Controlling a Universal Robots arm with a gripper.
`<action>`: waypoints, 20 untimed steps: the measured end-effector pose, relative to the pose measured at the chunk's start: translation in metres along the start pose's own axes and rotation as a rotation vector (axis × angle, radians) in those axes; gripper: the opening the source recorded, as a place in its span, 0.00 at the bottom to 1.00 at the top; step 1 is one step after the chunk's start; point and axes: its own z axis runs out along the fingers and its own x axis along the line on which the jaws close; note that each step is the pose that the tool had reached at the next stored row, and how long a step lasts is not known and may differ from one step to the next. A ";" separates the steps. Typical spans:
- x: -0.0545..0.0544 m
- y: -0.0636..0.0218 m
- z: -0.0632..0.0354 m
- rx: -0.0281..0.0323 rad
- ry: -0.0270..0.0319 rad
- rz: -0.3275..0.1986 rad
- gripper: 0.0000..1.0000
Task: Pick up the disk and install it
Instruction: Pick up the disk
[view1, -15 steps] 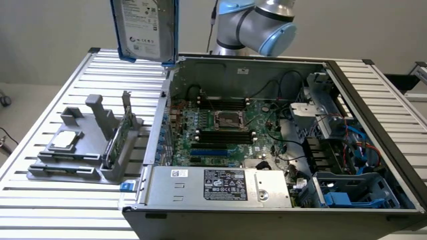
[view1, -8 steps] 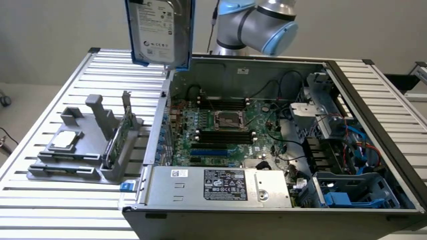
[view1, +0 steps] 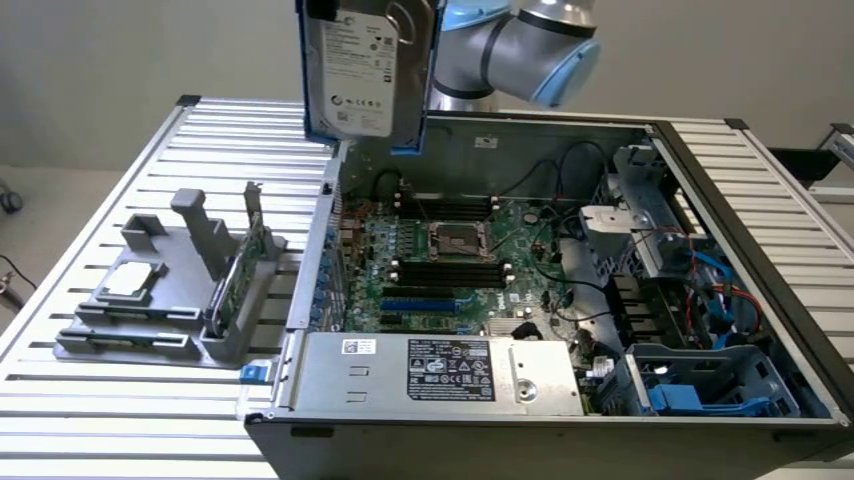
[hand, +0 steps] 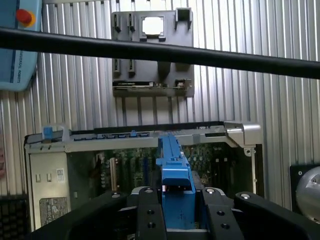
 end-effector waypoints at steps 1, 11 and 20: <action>0.002 -0.0046 0.0002 0.0000 0.0000 0.000 0.33; 0.017 -0.0492 0.0027 0.0002 -0.0003 0.000 0.33; 0.031 -0.0849 0.0049 0.0020 -0.0002 0.000 0.33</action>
